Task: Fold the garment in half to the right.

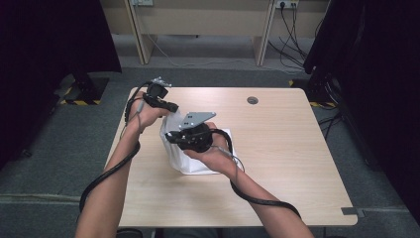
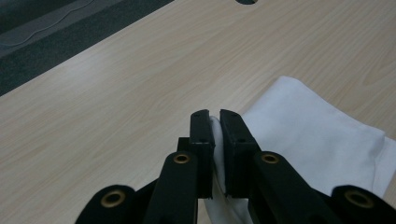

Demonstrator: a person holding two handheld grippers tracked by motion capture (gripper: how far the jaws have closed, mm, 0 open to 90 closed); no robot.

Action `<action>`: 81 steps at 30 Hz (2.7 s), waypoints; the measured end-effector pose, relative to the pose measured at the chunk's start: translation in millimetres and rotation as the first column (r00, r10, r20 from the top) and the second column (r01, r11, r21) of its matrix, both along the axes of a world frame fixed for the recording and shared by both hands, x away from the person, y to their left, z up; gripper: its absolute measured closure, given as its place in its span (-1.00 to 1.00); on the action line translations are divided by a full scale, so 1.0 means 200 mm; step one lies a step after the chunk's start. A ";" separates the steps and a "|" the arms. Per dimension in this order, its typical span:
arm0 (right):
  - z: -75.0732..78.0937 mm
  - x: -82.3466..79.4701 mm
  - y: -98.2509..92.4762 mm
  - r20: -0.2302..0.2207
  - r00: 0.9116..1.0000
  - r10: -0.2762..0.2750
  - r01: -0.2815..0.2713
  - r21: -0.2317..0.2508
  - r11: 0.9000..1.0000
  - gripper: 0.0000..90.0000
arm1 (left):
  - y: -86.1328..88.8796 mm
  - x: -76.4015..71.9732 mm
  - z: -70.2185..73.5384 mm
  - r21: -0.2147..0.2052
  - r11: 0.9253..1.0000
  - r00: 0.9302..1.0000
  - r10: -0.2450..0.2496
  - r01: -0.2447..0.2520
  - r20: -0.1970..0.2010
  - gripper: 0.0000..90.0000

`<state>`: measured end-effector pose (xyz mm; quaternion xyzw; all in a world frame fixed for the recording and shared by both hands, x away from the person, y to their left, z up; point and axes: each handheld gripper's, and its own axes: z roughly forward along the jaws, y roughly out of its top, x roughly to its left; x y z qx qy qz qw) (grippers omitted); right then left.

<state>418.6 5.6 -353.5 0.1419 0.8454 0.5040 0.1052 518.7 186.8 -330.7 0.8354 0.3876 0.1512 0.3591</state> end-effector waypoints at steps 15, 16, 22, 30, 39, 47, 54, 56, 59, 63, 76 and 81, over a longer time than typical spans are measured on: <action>0.00 0.05 -0.12 -0.022 1.000 -0.004 0.005 0.027 1.000 0.79 | -0.06 0.06 -0.04 -0.031 0.999 0.999 -0.037 0.037 -0.006 0.87; 0.00 0.05 -0.13 -0.023 1.000 -0.004 0.004 0.027 1.000 0.79 | -0.07 0.06 -0.03 -0.035 0.999 0.999 -0.039 0.038 -0.006 0.87; 0.02 0.07 -0.17 -0.027 1.000 0.002 -0.001 0.038 0.999 0.79 | -0.06 0.07 -0.02 -0.062 0.997 0.999 -0.043 0.042 -0.002 0.87; 0.03 0.09 -0.21 -0.038 0.999 0.011 -0.009 0.044 0.999 0.79 | -0.08 0.09 -0.02 -0.077 0.996 0.999 -0.052 0.052 0.000 0.87; 0.02 0.10 -0.24 -0.051 0.999 0.017 -0.014 0.047 0.999 0.79 | -0.12 0.11 -0.02 -0.087 0.994 0.998 -0.060 0.060 0.007 0.87; 0.00 0.10 -0.29 -0.061 0.998 0.009 -0.005 0.054 0.999 0.79 | -0.15 0.11 -0.04 -0.120 0.991 0.998 -0.060 0.061 0.010 0.86; -0.01 0.10 -0.33 -0.069 0.998 -0.004 0.007 0.039 0.999 0.79 | -0.20 0.11 -0.07 -0.156 0.985 0.997 -0.071 0.071 0.006 0.86; -0.02 0.10 -0.35 -0.071 0.997 -0.008 0.011 0.032 0.999 0.79 | -0.21 0.12 -0.08 -0.162 0.984 0.997 -0.072 0.072 0.005 0.86; -0.02 0.10 -0.37 -0.074 0.997 -0.014 0.016 0.029 0.999 0.79 | -0.23 0.12 -0.09 -0.167 0.983 0.997 -0.076 0.076 0.004 0.86; -0.04 0.10 -0.39 -0.077 0.997 -0.021 0.023 0.027 0.999 0.79 | -0.25 0.13 -0.11 -0.171 0.982 0.997 -0.080 0.079 0.002 0.86; -0.07 0.10 -0.45 -0.092 0.995 -0.040 0.042 0.016 0.999 0.79 | -0.28 0.13 -0.14 -0.180 0.980 0.996 -0.088 0.087 0.003 0.86; -0.08 0.10 -0.46 -0.094 0.995 -0.043 0.044 0.010 0.999 0.79 | -0.28 0.13 -0.14 -0.179 0.980 0.996 -0.089 0.088 0.005 0.86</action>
